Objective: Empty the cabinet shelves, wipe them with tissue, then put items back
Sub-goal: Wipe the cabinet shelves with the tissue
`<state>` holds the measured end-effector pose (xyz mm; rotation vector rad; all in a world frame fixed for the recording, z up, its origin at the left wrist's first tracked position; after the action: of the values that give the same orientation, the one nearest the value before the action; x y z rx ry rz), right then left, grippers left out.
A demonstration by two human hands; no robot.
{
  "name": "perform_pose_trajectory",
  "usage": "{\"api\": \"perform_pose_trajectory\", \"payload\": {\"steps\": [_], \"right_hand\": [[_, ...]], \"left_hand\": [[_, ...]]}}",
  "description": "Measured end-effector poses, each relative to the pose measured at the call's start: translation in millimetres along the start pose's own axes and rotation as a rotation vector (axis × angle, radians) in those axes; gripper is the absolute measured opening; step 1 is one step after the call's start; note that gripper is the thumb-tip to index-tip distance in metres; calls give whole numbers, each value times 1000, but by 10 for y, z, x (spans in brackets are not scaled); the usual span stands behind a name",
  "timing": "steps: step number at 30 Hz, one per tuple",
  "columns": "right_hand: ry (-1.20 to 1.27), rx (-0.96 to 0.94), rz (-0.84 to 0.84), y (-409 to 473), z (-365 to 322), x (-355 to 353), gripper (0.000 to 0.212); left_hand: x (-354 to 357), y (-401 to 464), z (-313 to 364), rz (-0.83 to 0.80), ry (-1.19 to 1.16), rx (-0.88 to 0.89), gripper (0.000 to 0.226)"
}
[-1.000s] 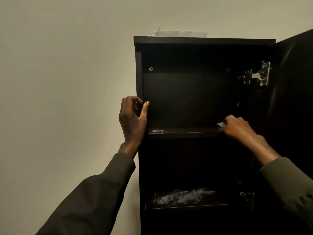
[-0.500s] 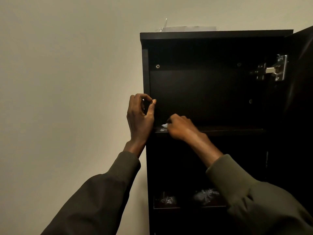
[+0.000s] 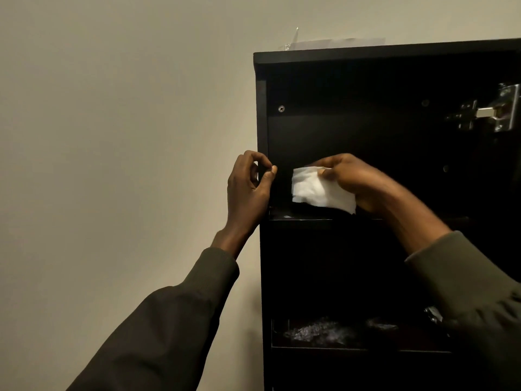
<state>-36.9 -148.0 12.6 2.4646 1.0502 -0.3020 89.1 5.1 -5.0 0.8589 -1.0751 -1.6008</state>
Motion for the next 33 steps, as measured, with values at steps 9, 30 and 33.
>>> {"api": "perform_pose_trajectory", "payload": {"steps": [9,30,33], "right_hand": [[-462,-326,135,97,87,298,38],[-384,-385,-523,-352,35,553,37],[-164,-408,-442,-329,-26,341,30]], "left_hand": [[11,-6,24,9,8,0,15],[25,-12,-5,27,37,-3,18],[26,-13,10,17,31,-7,18]]}}
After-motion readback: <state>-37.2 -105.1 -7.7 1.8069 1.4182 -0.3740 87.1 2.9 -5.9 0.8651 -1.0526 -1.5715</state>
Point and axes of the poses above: each hand's wrist, its own y-axis towards the middle knuckle, its own x-axis out of the palm, z = x × y, the point moved 6 cm from there along y, towards the middle knuckle, and after that the axes turned 3 degrees about y, right-handed, at the moved point
